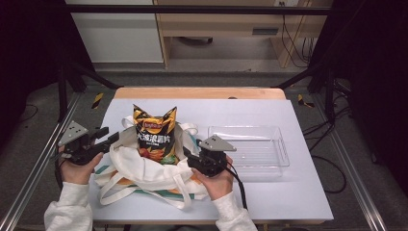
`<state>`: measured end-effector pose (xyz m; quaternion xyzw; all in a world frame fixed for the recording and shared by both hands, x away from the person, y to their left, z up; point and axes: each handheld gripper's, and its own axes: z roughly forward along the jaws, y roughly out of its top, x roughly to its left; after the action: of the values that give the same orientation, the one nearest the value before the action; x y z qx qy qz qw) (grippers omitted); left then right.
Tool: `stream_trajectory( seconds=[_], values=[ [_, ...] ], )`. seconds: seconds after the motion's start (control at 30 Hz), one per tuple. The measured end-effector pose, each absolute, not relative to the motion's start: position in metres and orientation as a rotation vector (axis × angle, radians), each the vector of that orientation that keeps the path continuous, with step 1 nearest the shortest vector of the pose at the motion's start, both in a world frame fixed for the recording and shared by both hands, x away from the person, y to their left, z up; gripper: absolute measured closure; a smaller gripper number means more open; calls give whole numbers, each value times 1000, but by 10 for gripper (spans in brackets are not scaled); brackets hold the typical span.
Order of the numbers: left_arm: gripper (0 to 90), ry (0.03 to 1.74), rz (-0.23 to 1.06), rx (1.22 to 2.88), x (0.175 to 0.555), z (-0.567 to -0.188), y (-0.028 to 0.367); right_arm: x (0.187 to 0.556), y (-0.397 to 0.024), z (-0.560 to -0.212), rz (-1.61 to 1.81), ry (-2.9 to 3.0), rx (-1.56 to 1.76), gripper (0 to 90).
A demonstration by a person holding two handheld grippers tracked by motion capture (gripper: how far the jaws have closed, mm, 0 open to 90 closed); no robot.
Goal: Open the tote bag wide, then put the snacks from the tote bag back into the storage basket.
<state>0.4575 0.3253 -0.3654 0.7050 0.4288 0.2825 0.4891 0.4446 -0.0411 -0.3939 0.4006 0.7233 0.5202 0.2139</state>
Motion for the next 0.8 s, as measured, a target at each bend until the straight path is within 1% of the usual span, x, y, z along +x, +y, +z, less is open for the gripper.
stream_trajectory(
  seconds=[0.07,0.17,0.27,0.8],
  values=[
    [464,1037,687,1710,456,-362,322,449,-44,-388,1466,1995,1104,422],
    [447,1032,690,1703,455,-358,317,451,-46,-386,1471,1995,1101,409],
    [411,1025,698,1700,456,-355,310,457,-49,-382,1476,1991,1103,363],
    [373,1045,706,1701,472,-353,303,477,-46,-373,1475,1974,1123,335]
  ],
)
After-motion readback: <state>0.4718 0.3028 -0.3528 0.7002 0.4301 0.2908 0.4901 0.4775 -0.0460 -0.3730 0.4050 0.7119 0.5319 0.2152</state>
